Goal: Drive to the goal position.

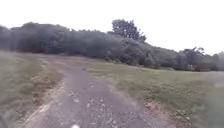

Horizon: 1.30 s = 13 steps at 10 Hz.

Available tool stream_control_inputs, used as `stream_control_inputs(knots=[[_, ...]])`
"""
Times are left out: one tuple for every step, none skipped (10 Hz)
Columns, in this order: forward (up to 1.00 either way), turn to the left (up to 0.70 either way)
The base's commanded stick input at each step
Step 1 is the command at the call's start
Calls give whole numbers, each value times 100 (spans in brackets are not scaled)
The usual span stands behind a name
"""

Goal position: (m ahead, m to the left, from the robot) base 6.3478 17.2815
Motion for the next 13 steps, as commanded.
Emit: stream_control_inputs(knots=[[60, 2], [60, 3], [60, 5], [60, 12], [60, 14], [60, 15], [60, 15], [60, 15], [60, 15], [60, 15], [60, 15], [60, 15], [60, 15]])
